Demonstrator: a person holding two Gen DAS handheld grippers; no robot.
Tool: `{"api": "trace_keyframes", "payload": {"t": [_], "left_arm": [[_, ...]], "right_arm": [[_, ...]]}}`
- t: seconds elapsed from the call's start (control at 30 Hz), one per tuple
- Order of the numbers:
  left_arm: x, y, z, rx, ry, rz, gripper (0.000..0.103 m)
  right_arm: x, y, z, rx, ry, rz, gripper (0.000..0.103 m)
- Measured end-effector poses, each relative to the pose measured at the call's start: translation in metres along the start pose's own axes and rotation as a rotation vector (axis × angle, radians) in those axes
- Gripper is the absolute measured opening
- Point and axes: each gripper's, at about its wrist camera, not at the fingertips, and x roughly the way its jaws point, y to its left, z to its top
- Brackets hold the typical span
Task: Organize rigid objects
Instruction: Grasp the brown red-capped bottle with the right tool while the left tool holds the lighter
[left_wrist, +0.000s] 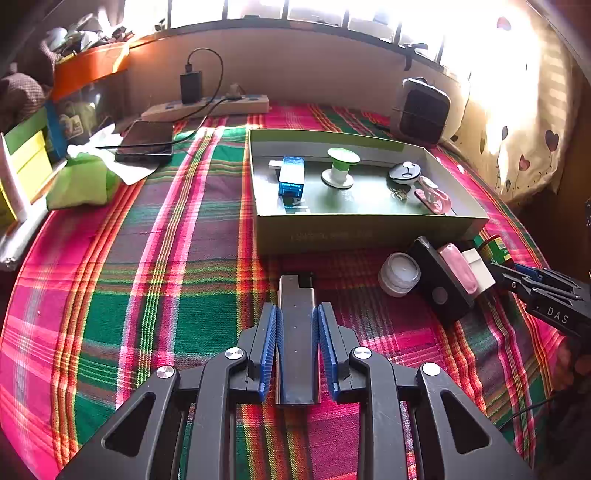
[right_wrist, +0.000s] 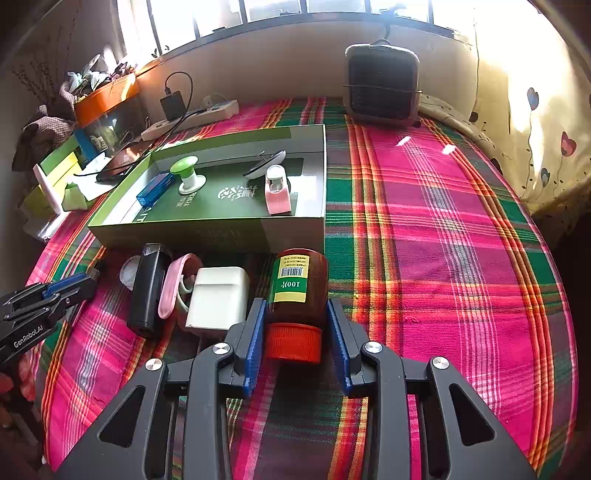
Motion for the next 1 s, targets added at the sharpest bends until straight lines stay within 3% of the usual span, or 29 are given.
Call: {"api": "trace_keyframes", "payload": {"t": [0.57, 1.0], "left_arm": [[-0.019, -0.003, 0.005, -0.004, -0.025, -0.028, 0.022], [-0.036, -0.007, 0.031, 0.008, -0.064, -0.078, 0.022]], "right_arm": [[-0.016, 0.001, 0.0, 0.01, -0.032, 0.015, 0.034], [-0.035, 0.009, 0.016, -0.01, -0.081, 0.046, 0.034]]}}
